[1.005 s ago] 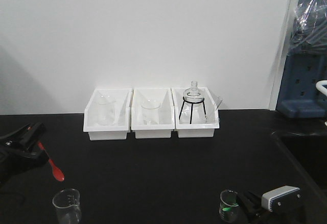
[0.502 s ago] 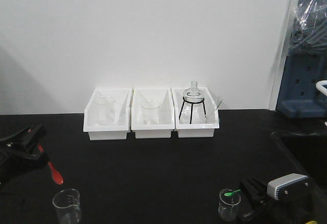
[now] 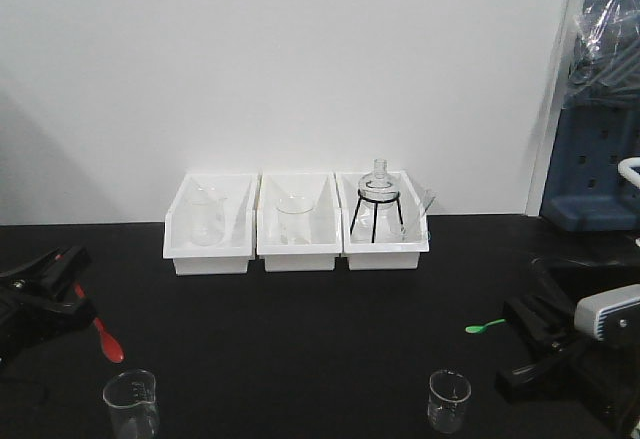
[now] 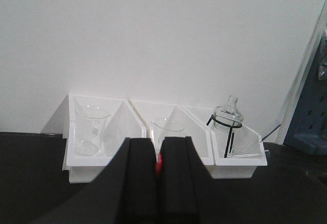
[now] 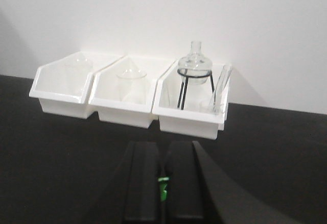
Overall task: Sort red and green spoons into left cabinet
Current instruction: 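Grasp the green spoon in the other beaker with the right gripper and lift, then hold both spoons raised clear of the beakers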
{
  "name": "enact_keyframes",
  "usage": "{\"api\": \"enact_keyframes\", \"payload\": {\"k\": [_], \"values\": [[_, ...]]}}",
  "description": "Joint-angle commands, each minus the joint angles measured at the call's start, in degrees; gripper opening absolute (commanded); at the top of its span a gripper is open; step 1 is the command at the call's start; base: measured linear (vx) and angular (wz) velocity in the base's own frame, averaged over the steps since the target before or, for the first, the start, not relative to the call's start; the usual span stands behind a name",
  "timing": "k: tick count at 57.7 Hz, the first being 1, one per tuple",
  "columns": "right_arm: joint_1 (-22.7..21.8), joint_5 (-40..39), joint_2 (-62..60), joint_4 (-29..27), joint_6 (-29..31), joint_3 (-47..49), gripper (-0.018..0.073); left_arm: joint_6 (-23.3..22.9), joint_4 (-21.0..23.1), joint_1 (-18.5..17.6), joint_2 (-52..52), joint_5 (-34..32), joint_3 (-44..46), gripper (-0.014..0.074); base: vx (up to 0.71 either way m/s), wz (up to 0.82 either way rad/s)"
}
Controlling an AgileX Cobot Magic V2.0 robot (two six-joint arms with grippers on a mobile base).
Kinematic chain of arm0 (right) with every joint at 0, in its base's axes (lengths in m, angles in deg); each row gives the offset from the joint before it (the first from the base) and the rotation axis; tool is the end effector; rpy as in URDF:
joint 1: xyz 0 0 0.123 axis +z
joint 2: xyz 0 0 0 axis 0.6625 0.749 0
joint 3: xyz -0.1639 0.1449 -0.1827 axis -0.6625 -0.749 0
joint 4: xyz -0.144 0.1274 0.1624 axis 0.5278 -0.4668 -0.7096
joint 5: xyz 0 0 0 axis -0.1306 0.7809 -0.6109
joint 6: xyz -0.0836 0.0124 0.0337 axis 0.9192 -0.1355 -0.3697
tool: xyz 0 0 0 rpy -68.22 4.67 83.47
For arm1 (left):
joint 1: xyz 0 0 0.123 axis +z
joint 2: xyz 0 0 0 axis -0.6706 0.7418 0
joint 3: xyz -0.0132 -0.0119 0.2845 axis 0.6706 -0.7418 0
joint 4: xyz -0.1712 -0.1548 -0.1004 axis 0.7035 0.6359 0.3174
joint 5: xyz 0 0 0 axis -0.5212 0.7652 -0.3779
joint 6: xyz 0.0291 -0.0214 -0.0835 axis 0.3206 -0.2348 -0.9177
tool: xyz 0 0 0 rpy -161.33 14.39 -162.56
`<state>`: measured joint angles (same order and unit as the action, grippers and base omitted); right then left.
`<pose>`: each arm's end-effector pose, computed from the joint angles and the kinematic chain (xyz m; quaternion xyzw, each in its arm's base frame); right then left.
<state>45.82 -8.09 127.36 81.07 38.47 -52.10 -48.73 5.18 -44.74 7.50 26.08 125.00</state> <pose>0.2669 0.0428 0.2429 -0.1132 0.7142 0.1164 0.6809 0.3015 -0.0362 0.2582 0.0119 0.6699 -0.2036 0.7139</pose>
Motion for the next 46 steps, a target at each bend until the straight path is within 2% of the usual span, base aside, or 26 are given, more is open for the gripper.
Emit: {"api": "enact_keyframes", "payload": {"k": [1,9,46], "values": [[-0.2,0.4,-6.0,-0.3,-0.8,1.2,-0.0009,-0.3,1.0,-0.2,-2.0,-4.6,1.4,-0.0006,0.0,0.0],[-0.2,5.3,-11.0,-0.3,-0.8,1.2,-0.0009,-0.3,1.0,-0.2,-2.0,-4.6,1.4,-0.0006,0.0,0.0],[-0.2,5.8,-12.3,-0.4,-0.7,1.2,-0.0009,-0.3,1.0,-0.2,-2.0,-4.6,1.4,-0.0006,0.0,0.0]]}}
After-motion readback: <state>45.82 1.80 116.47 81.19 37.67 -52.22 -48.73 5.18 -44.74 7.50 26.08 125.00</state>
